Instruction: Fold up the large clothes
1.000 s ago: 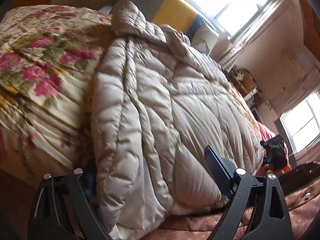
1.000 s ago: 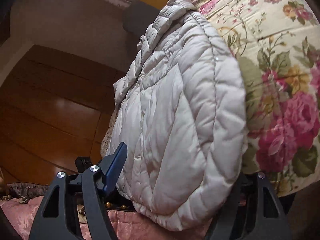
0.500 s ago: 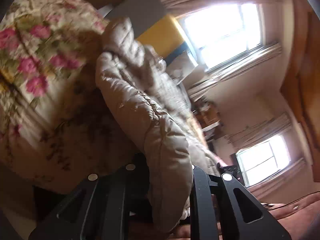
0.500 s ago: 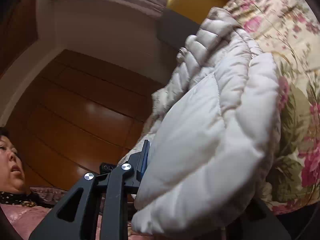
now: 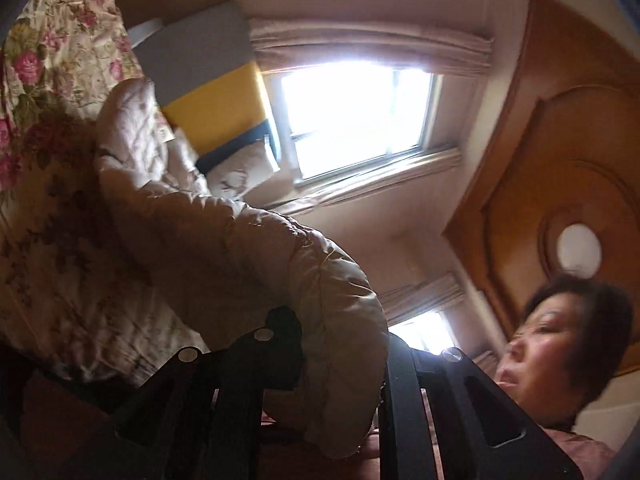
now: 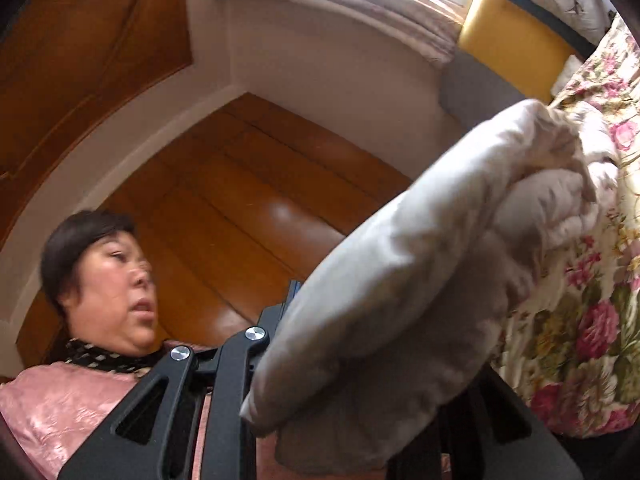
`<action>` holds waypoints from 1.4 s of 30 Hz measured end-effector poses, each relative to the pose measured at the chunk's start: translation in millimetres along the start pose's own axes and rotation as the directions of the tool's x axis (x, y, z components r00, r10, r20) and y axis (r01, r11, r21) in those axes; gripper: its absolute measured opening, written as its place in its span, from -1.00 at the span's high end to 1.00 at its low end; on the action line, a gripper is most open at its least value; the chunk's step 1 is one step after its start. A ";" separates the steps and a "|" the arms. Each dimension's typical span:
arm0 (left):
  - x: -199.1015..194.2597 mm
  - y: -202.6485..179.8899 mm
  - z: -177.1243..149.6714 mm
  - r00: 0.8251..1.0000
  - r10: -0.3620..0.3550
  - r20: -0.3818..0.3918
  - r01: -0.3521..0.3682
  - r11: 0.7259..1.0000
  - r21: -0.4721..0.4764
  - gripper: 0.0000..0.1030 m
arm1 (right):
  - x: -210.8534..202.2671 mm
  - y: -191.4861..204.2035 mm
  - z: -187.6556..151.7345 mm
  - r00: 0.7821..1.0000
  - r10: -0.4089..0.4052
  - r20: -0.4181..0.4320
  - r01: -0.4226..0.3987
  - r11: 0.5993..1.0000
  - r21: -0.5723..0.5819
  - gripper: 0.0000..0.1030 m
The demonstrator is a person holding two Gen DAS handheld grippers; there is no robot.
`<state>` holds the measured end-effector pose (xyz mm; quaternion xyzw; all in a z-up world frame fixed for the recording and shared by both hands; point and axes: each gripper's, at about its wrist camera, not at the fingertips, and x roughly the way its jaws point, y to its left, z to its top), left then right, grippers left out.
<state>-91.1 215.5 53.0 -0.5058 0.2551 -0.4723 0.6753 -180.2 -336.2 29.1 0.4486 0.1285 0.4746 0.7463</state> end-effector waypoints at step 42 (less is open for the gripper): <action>151.8 113.7 92.6 0.640 0.738 0.214 -0.758 0.561 0.334 -0.66 | 103.6 -111.1 102.9 0.547 -0.830 0.109 0.824 0.511 -0.246 -0.78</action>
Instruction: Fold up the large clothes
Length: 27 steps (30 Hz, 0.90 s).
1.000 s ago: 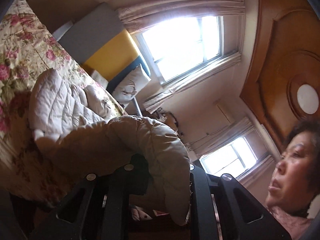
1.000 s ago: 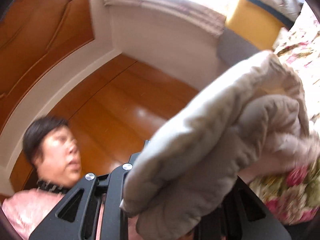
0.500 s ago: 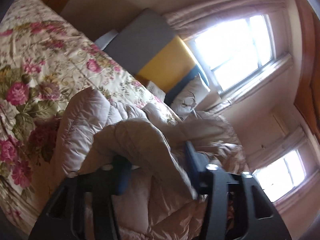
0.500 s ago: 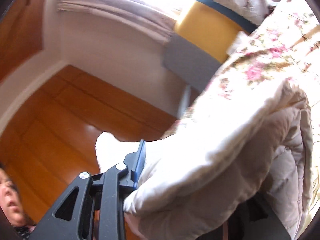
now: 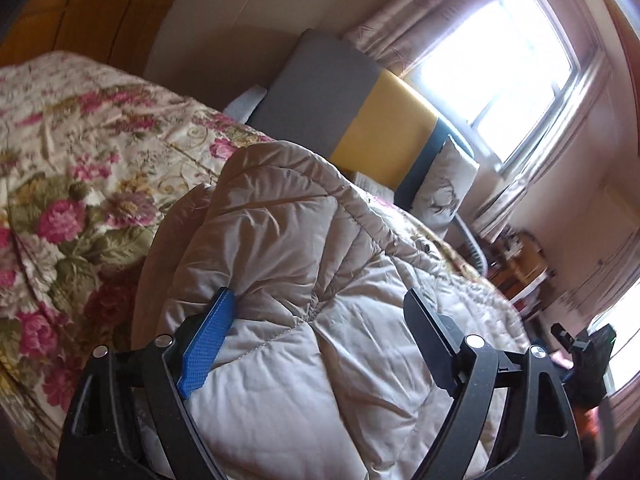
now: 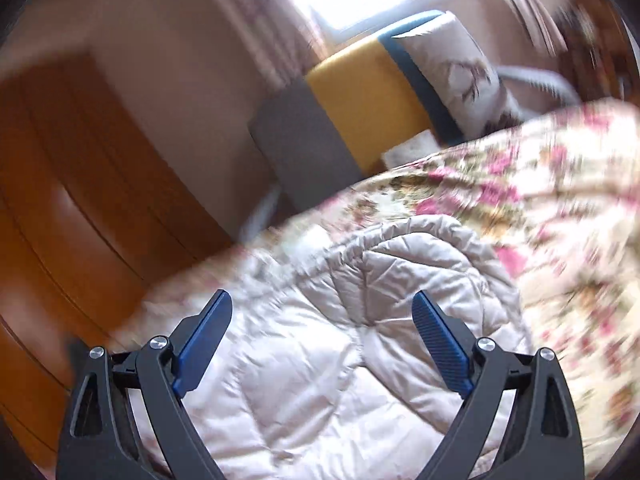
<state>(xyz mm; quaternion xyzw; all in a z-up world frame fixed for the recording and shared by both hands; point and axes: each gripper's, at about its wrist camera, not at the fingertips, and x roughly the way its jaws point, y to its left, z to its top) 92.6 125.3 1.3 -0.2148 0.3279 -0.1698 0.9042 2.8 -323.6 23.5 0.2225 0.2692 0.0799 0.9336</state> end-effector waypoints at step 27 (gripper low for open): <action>70.5 -115.3 29.2 0.948 0.231 -0.219 -0.139 0.919 0.369 -0.66 | 146.3 3.2 -17.6 0.933 -0.333 -0.137 0.288 0.918 -0.271 -0.64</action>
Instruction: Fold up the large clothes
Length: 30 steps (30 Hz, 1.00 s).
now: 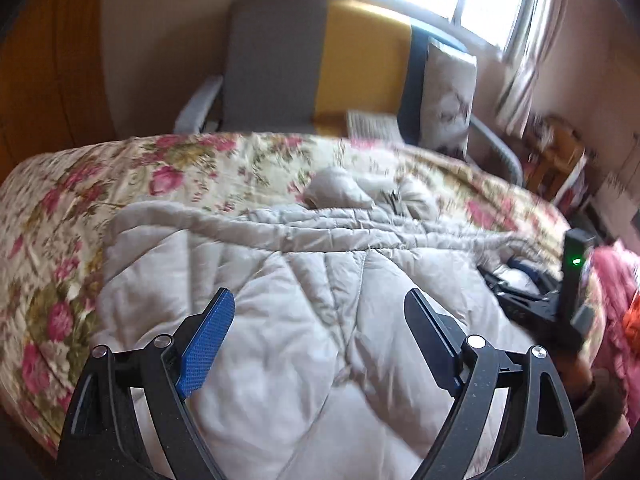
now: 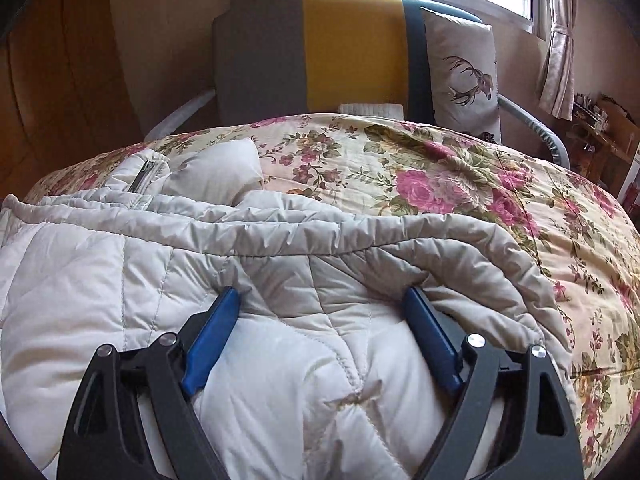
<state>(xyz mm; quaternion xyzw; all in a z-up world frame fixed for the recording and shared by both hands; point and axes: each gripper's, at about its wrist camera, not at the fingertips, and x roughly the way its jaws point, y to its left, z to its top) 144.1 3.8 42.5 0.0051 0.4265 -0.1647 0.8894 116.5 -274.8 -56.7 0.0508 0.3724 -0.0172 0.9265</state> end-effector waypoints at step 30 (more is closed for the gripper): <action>46.1 104.0 -11.9 0.930 0.362 0.057 -0.361 0.932 -0.040 -0.94 | 5.7 -1.2 0.5 1.000 -0.002 0.004 0.002 1.000 0.015 -0.68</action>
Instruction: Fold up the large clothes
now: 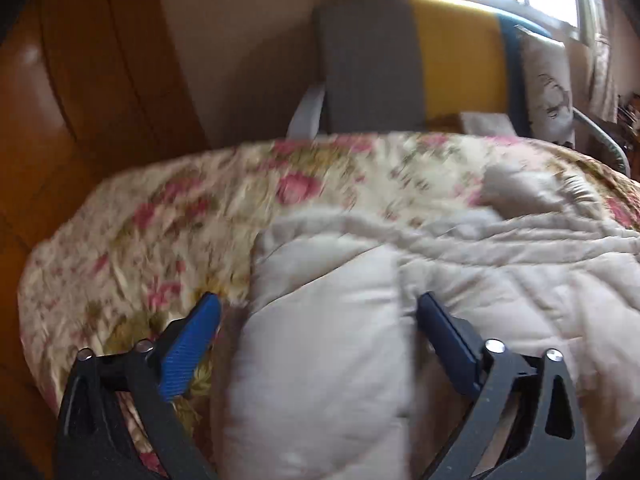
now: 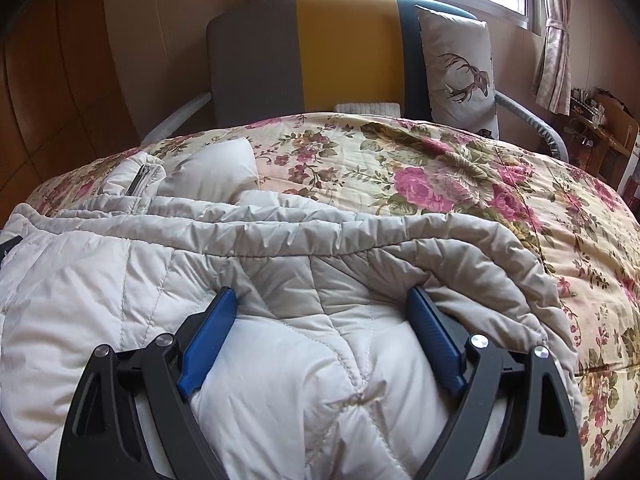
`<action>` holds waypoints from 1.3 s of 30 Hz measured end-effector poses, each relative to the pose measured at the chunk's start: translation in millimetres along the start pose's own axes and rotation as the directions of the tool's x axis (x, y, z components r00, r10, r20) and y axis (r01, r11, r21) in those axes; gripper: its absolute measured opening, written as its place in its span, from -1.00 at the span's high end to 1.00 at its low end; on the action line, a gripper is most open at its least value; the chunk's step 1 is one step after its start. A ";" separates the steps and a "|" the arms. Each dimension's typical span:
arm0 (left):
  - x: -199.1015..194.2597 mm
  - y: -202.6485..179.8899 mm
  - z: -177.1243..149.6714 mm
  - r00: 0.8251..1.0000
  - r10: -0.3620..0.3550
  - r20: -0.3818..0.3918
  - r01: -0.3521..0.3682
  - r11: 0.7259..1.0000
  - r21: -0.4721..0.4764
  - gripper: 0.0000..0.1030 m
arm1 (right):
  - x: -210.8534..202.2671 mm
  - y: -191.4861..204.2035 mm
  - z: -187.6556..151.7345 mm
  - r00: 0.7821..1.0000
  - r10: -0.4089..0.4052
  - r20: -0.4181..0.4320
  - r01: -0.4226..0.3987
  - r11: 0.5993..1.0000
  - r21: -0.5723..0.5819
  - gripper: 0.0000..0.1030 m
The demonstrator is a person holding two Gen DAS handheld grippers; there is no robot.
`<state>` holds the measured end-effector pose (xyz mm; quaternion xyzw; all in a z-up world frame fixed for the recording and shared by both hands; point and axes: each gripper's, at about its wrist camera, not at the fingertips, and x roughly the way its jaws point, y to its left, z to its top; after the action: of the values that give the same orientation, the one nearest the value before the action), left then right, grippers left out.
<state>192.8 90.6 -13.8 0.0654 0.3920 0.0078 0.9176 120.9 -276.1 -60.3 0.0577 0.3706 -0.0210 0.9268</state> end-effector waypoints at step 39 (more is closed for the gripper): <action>0.2 95.2 -84.1 0.806 -0.591 0.022 0.528 0.703 -0.477 -0.18 | -6.9 2.0 -2.8 1.000 0.000 0.031 0.000 1.000 -0.010 -0.74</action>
<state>135.9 194.5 -59.5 -0.2772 0.4396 -0.1743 0.8364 114.2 -273.8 -57.5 0.0528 0.3564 -0.0199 0.9326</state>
